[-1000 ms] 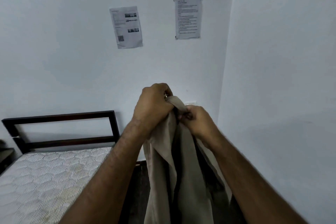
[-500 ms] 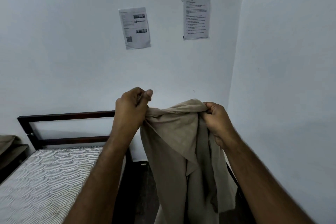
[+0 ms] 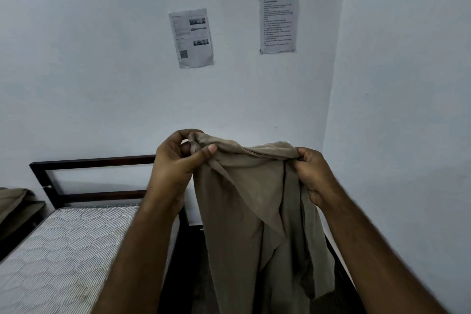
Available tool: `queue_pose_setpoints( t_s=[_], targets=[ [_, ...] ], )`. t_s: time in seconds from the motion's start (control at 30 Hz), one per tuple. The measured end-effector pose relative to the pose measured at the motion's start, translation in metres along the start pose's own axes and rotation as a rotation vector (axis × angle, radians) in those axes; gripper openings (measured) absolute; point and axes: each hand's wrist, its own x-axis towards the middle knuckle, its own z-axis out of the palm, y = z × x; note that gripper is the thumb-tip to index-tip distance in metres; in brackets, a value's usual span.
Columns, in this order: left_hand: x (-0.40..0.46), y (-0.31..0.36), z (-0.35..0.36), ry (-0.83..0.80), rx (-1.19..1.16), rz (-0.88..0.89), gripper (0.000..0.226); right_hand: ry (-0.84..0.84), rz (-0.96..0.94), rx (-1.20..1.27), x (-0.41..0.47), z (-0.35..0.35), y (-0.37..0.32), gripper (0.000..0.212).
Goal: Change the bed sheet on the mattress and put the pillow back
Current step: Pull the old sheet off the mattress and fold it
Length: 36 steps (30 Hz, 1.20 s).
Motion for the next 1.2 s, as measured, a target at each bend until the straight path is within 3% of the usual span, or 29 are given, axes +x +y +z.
queue_pose_setpoints(
  t_s=[0.2,0.33,0.4,0.47,0.67,0.87,1.0,1.07,1.1,1.2],
  targets=[
    [-0.018,-0.011,0.022,0.269,-0.145,0.049,0.041,0.013,0.005,0.036,0.000,0.002,0.003,0.027],
    [-0.020,-0.024,0.021,0.350,0.140,0.229,0.035,0.042,-0.010,0.066,0.000,0.004,0.007,0.029],
    [-0.021,-0.030,0.019,0.381,0.259,0.238,0.034,0.074,-0.015,0.062,0.002,0.004,0.010,0.028],
    [-0.021,-0.035,0.016,0.396,0.220,0.186,0.031,0.105,-0.022,0.049,0.005,0.003,0.012,0.026],
    [-0.013,-0.035,0.004,0.291,-0.083,-0.061,0.009,0.082,-0.035,-0.028,0.009,0.003,0.014,0.026],
    [-0.011,-0.020,0.011,0.292,-0.165,-0.067,0.018,0.033,-0.082,-0.086,0.004,0.009,0.006,0.024],
    [-0.013,-0.003,0.022,0.197,-0.235,-0.011,0.024,-0.072,-0.179,-0.121,-0.002,0.014,-0.012,0.018],
    [-0.007,-0.001,0.025,0.167,-0.185,0.004,0.029,-0.139,-0.104,-0.071,0.008,0.015,-0.017,0.015],
    [-0.001,-0.004,0.025,0.169,-0.143,0.006,0.031,-0.141,-0.035,-0.147,0.019,0.016,-0.015,0.013],
    [0.010,-0.021,0.019,0.239,0.032,-0.070,0.039,-0.033,0.112,-0.807,0.043,0.015,-0.003,0.016]
  ],
)
